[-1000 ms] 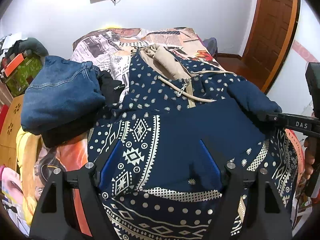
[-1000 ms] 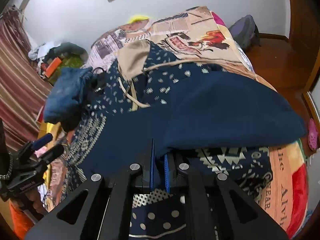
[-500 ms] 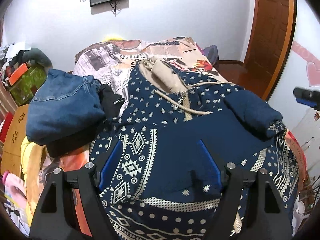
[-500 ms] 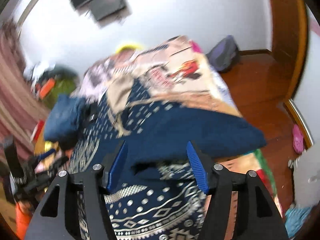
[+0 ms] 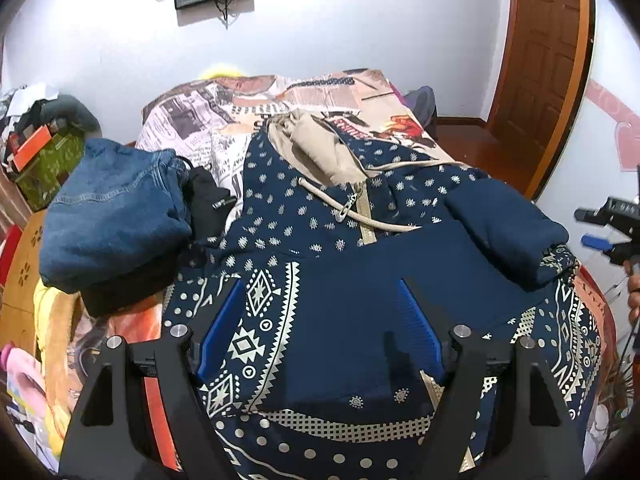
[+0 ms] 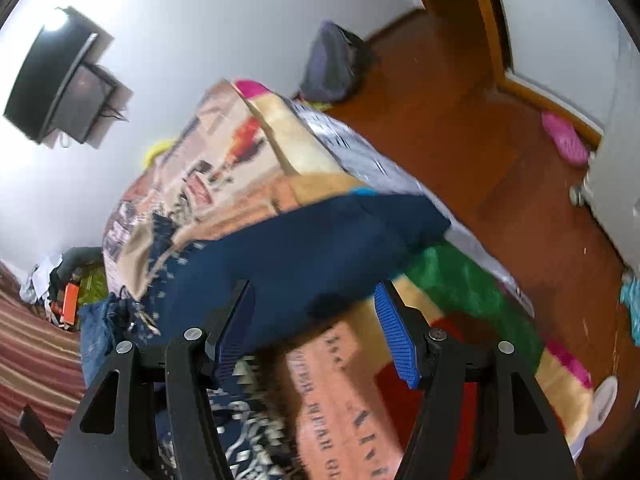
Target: Fold large clothes
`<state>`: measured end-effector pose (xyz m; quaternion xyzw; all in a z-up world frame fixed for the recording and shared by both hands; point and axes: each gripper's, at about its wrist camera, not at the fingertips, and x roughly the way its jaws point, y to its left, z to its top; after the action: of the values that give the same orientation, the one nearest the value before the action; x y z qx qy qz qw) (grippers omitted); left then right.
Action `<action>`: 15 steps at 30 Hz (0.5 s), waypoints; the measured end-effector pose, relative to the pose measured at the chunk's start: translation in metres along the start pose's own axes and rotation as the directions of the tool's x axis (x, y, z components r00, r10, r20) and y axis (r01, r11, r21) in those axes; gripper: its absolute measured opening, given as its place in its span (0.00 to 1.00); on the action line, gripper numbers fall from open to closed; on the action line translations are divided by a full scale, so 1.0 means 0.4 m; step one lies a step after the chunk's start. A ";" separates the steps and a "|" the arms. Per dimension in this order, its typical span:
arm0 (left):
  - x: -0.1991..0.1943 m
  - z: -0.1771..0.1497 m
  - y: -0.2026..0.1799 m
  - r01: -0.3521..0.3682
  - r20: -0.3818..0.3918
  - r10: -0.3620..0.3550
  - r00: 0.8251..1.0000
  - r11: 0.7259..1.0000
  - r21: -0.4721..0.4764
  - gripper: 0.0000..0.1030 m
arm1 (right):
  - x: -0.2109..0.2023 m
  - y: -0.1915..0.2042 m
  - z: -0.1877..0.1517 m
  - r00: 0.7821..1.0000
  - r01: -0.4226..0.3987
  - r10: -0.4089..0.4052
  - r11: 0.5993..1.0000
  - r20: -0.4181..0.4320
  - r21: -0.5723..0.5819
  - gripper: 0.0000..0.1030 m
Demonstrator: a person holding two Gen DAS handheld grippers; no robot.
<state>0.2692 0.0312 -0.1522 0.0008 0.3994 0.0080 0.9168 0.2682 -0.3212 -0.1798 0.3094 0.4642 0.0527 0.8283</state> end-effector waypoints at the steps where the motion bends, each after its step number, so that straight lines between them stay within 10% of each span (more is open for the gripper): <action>1: 0.007 -0.001 0.000 0.002 -0.007 -0.002 1.000 1.000 -0.006 0.74 | 0.028 -0.014 0.002 0.999 -0.020 0.021 0.999 -0.036 0.029 0.57; 8: 0.024 -0.003 -0.002 0.000 -0.020 0.000 1.000 1.000 -0.010 0.74 | 0.103 -0.050 0.032 0.993 -0.064 0.076 0.990 -0.090 0.127 0.54; 12: 0.026 -0.005 0.006 -0.003 -0.016 0.002 1.000 1.000 -0.018 0.74 | 0.121 -0.039 0.044 0.992 -0.060 0.072 0.991 -0.101 0.118 0.19; 15: 0.020 -0.004 0.015 0.001 -0.015 -0.001 1.000 1.000 -0.024 0.74 | 0.100 0.004 0.047 0.996 -0.041 0.046 0.997 -0.073 0.062 0.14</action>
<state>0.2735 0.0374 -0.1591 -0.0107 0.4061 0.0123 0.9137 0.3059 -0.3137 -0.2013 0.3421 0.4894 0.0681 0.7992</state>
